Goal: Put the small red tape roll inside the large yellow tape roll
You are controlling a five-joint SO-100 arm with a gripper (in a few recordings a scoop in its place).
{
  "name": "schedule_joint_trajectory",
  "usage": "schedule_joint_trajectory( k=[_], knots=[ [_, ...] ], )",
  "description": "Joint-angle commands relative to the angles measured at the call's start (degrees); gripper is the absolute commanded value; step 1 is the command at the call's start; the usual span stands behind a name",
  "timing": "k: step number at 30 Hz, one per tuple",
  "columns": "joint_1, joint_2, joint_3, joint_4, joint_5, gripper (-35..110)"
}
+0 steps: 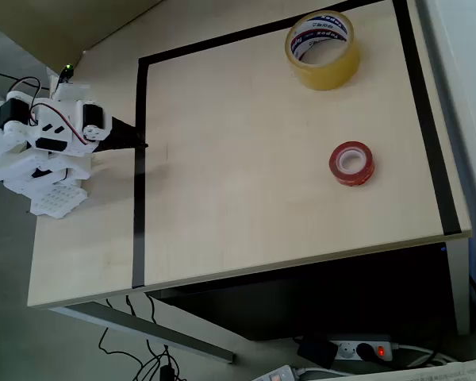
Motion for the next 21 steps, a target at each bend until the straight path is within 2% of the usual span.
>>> schedule_joint_trajectory(
  k=[1,13,16,21],
  knots=[
    [-31.5,0.7,6.1,2.0,-0.4,0],
    [-30.2,0.4,6.1,1.7,-0.4,0],
    [-29.4,0.3,5.7,-1.1,-0.4,0],
    [-15.4,-0.4,-4.3,-4.7,-0.1,0]
  ],
)
